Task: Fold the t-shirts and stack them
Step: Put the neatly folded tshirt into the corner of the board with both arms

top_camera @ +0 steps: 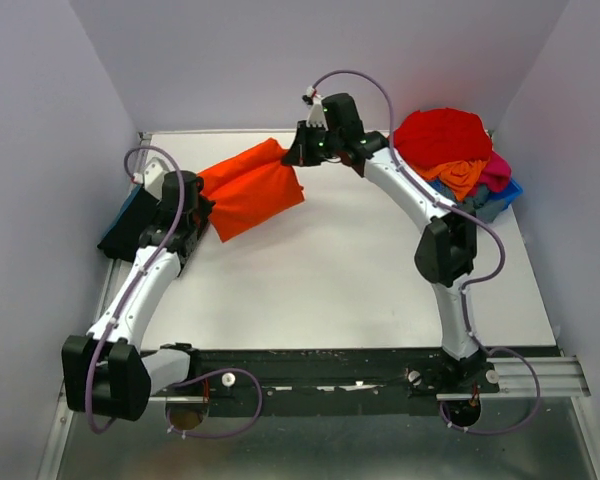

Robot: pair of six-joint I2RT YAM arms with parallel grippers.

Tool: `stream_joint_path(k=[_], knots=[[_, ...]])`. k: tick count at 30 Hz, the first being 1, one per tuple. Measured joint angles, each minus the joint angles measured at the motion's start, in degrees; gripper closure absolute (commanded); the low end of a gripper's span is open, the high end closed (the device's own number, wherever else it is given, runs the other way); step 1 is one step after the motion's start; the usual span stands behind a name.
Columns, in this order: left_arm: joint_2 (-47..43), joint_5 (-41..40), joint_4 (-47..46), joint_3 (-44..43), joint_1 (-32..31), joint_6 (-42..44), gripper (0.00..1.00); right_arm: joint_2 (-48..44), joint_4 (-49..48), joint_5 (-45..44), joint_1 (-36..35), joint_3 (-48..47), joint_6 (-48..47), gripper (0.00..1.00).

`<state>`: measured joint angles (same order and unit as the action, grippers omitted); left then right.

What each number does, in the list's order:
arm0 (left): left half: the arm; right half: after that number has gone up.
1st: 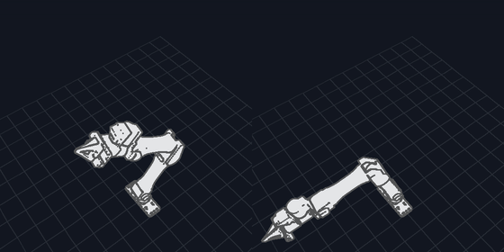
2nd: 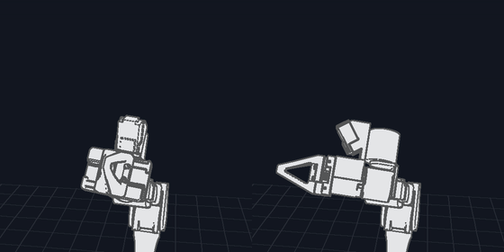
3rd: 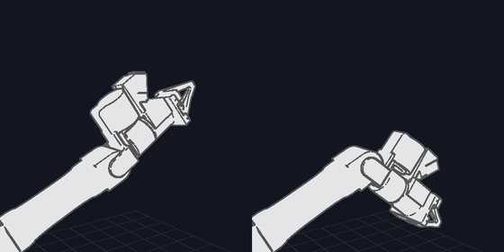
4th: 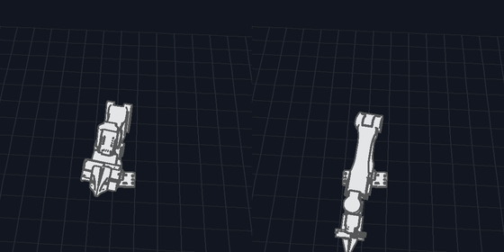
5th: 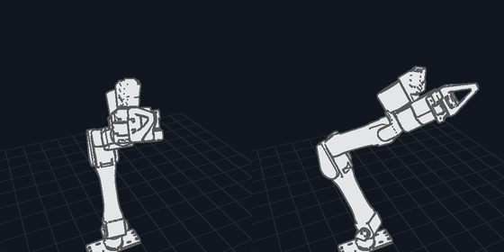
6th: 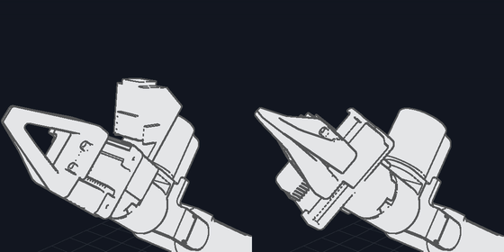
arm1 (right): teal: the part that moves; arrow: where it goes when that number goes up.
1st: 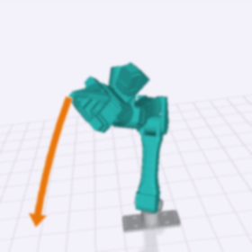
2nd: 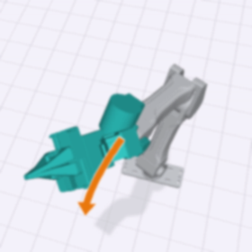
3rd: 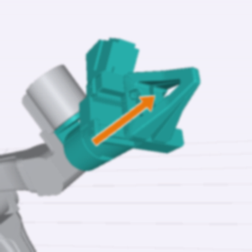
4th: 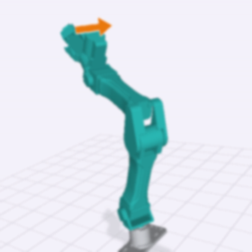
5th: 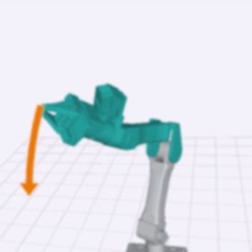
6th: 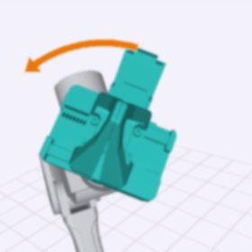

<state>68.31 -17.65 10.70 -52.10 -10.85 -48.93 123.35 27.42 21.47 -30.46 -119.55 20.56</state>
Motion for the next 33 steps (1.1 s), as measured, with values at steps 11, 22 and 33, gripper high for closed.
stream_joint_path(k=[11, 22, 33], knots=[[-7.3, -2.0, 14.3, 0.8, 15.1, -4.7, 1.00, 16.6, -18.0, 4.9, -7.5, -14.3, 16.0, 0.99], [-7.3, -1.9, 17.7, 3.8, 23.4, -6.6, 1.00, 30.0, -38.8, -0.9, -13.3, -20.9, 32.1, 0.99], [-5.7, 0.4, 14.3, 4.6, 29.5, -6.8, 1.00, 32.4, -47.2, -7.8, -16.7, -23.8, 35.7, 0.99]])
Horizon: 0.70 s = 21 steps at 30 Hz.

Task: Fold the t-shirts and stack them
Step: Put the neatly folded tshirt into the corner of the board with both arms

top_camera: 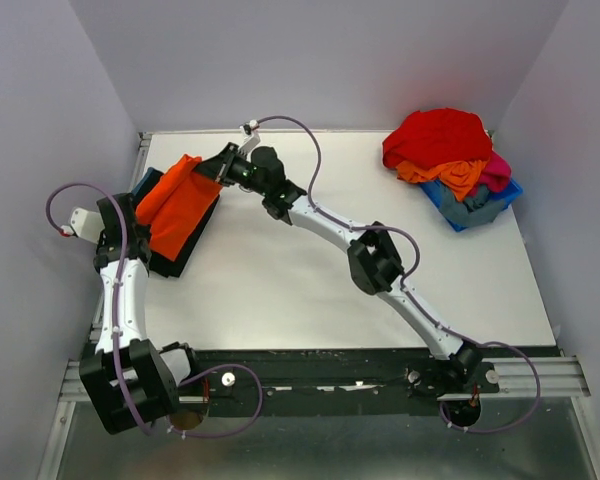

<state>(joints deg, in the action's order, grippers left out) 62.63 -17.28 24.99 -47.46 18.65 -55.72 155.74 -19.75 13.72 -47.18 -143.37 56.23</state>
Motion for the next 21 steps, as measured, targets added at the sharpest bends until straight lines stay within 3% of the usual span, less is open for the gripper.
stream_joint_path(k=[13, 14, 15, 17, 18, 20, 21], knots=[[4.9, 1.3, -2.5, 0.3, 0.7, -1.7, 1.00, 4.4, -4.2, -7.9, -0.9, 0.0, 2.4, 0.99], [5.0, 1.0, -2.6, 0.3, 0.7, -1.8, 1.00, 4.8, -5.0, -8.9, -1.2, -0.1, 2.5, 0.94], [5.2, 0.6, -2.8, 0.3, 0.7, -2.1, 1.00, 5.3, -5.7, -10.0, -1.5, -0.4, 2.7, 0.70], [6.3, -0.6, -3.2, 0.3, 0.8, -2.5, 0.97, 6.3, -6.8, -12.4, -2.2, -1.0, 3.5, 0.00], [7.0, -1.6, -3.2, 0.2, 0.9, -2.6, 0.84, 6.7, -7.1, -14.0, -2.6, -1.5, 4.2, 0.00], [9.3, -4.0, -3.4, 0.0, 1.3, -2.5, 0.34, 7.1, -7.3, -16.8, -2.9, -1.9, 4.2, 0.00], [11.4, -5.3, -3.9, -0.2, 1.6, -1.9, 0.18, 7.1, -7.7, -17.7, -2.9, -1.9, 4.5, 0.00]])
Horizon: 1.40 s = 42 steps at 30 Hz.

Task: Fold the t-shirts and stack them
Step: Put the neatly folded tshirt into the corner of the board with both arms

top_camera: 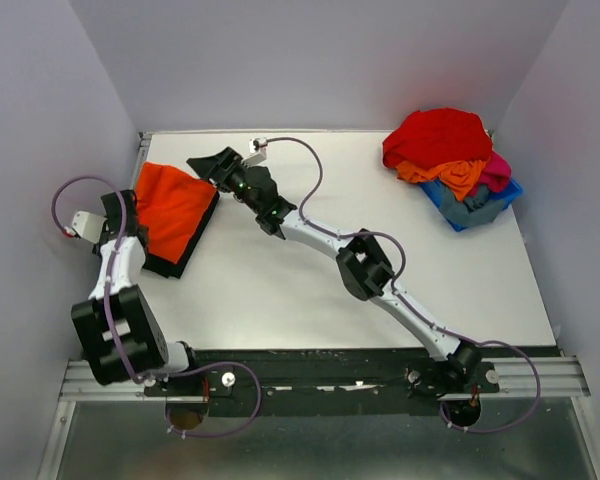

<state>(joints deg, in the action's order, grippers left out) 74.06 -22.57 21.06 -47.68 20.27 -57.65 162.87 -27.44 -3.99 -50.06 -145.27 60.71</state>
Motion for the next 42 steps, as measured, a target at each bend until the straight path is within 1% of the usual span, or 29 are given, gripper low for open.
stream_joint_path(k=[1, 3, 4, 6, 8, 10, 11, 12, 14, 18, 20, 22, 24, 26, 28, 31, 32, 34, 37, 40, 42], knots=[[1.9, -0.7, -0.2, -0.6, 0.2, -0.1, 0.13, -0.2, -0.8, -0.6, 0.2, 0.5, 0.1, 0.00], [8.2, -2.0, 1.6, -4.9, 0.6, 0.6, 0.04, -2.3, -2.9, -1.1, 0.6, 4.7, -0.1, 0.00], [13.5, -2.9, 3.8, -9.3, 0.7, 0.7, 0.03, -3.9, -3.5, -1.2, 0.7, 7.6, -0.4, 0.00], [20.3, -3.7, 5.7, -16.0, 0.7, 0.9, 0.02, -7.3, -4.6, -1.2, 1.1, 13.5, -1.4, 0.00], [21.7, -4.2, 6.0, -17.2, 0.7, 1.1, 0.02, -10.4, -4.9, -1.0, 1.5, 17.9, -2.6, 0.00], [18.8, -4.8, 5.9, -14.7, 0.6, 1.3, 0.02, -13.1, -5.2, 0.5, 2.1, 20.8, -4.1, 0.03], [16.7, -5.2, 5.8, -13.3, 0.6, 1.5, 0.02, -14.2, -5.3, 1.6, 2.3, 21.7, -4.7, 0.06], [14.1, -5.5, 5.6, -11.7, 0.7, 1.8, 0.02, -15.0, -5.4, 2.4, 2.3, 22.2, -5.3, 0.10], [9.1, -6.3, 5.3, -10.2, 0.7, 2.6, 0.02, -16.6, -5.0, 4.7, 2.7, 23.1, -6.3, 0.12], [4.6, -7.7, 4.4, -12.0, 0.7, 4.2, 0.04, -20.2, -1.7, 9.2, 2.9, 26.3, -7.4, 0.15], [4.3, -7.9, 5.0, -13.7, 0.5, 4.9, 0.10, -22.9, 0.0, 10.4, 2.9, 30.5, -7.7, 0.19], [3.8, -7.7, 5.8, -14.3, 0.3, 4.9, 0.15, -25.6, 1.1, 11.1, 2.9, 35.1, -7.8, 0.20], [2.7, -6.3, 7.1, -13.8, 0.2, 4.6, 0.17, -27.8, 1.9, 11.5, 3.0, 39.7, -7.7, 0.20], [0.5, -4.1, 7.0, -11.1, -0.7, 4.2, 0.17, -30.7, 2.3, 11.9, 3.3, 45.3, -7.6, 0.21], [-1.8, -3.3, 6.7, -7.8, -3.6, 3.5, 0.17, -34.4, 2.1, 12.1, 3.7, 52.4, -7.6, 0.21], [-3.2, -3.0, 6.0, -4.2, -11.0, 1.8, 0.17, -41.2, 1.3, 12.4, 5.2, 63.7, -7.9, 0.22], [-3.1, -3.1, 5.2, -3.3, -14.4, 1.7, 0.17, -43.5, 0.9, 12.5, 6.1, 66.9, -8.0, 0.22], [-2.2, -3.4, 4.1, -3.3, -19.0, 2.5, 0.17, -48.1, 0.2, 12.8, 8.2, 72.7, -8.5, 0.23], [2.3, -5.3, 4.5, -7.6, -24.9, 4.9, 0.22, -54.6, -0.8, 13.2, 11.4, 79.7, -9.7, 0.23], [8.0, -6.6, 5.4, -13.4, -26.8, 5.8, 0.24, -60.2, -1.5, 13.3, 14.4, 85.4, -11.4, 0.23], [11.9, -7.5, 6.3, -16.2, -27.5, 5.0, 0.26, -63.3, -1.6, 13.3, 15.3, 88.3, -12.5, 0.24]])
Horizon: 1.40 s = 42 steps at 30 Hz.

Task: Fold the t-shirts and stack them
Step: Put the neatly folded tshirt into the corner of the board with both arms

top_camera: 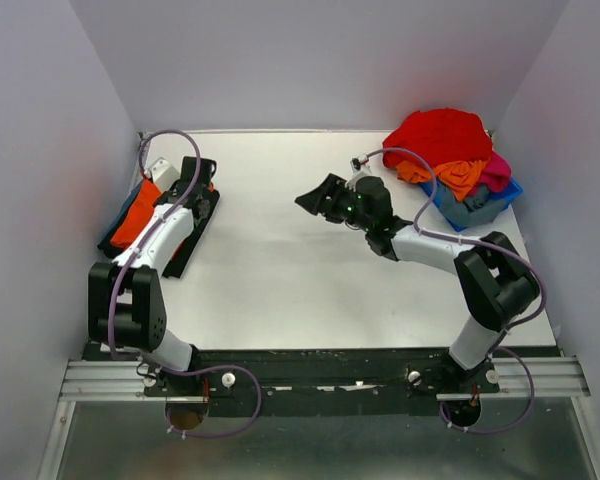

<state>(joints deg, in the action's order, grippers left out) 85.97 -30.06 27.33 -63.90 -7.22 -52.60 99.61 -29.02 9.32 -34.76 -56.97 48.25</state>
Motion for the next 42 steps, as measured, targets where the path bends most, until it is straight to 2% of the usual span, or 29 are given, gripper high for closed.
stream_joint_path(k=[8, 11, 16, 18, 21, 22, 25, 27, 34, 42], knots=[[4.2, -3.9, 7.2, 0.2, -2.3, -8.5, 0.28, -3.0, 0.3, 0.4, -0.1, 3.8, -3.8, 0.27], [4.2, -5.3, 8.9, -0.6, -2.5, -8.5, 0.27, -3.0, 0.7, 0.5, -0.1, 4.3, -4.7, 0.28], [-0.8, -5.8, 10.8, -0.8, -1.0, -7.8, 0.35, -3.0, 0.6, 0.7, -0.1, 4.3, -5.5, 0.29], [-5.2, -4.3, 9.9, 0.3, 2.5, -7.0, 0.47, -3.0, 0.6, 0.9, -0.1, 4.3, -5.9, 0.29], [-12.5, 0.2, 6.5, 4.0, 13.9, -5.4, 0.94, -2.9, 0.6, 1.3, -0.1, 4.3, -6.3, 0.32], [-13.7, 1.2, 5.9, 4.9, 17.4, -4.6, 1.00, -2.8, 0.6, 1.5, -0.1, 4.3, -6.4, 0.32], [-15.4, 5.4, 3.4, 7.0, 25.0, -2.9, 1.00, -2.1, 0.4, 2.3, -0.1, 4.3, -6.3, 0.34], [-15.1, 7.6, 2.5, 7.3, 26.7, -2.7, 1.00, -1.2, 0.3, 3.0, -0.1, 4.2, -6.3, 0.34], [-9.8, 11.8, -0.5, 7.1, 27.4, -3.4, 1.00, 0.5, 0.3, 4.6, -0.1, 4.1, -6.3, 0.34], [1.4, 14.9, -4.5, 10.8, 27.4, -5.7, 1.00, 0.4, 0.3, 4.5, -0.1, 4.0, -6.4, 0.34]])
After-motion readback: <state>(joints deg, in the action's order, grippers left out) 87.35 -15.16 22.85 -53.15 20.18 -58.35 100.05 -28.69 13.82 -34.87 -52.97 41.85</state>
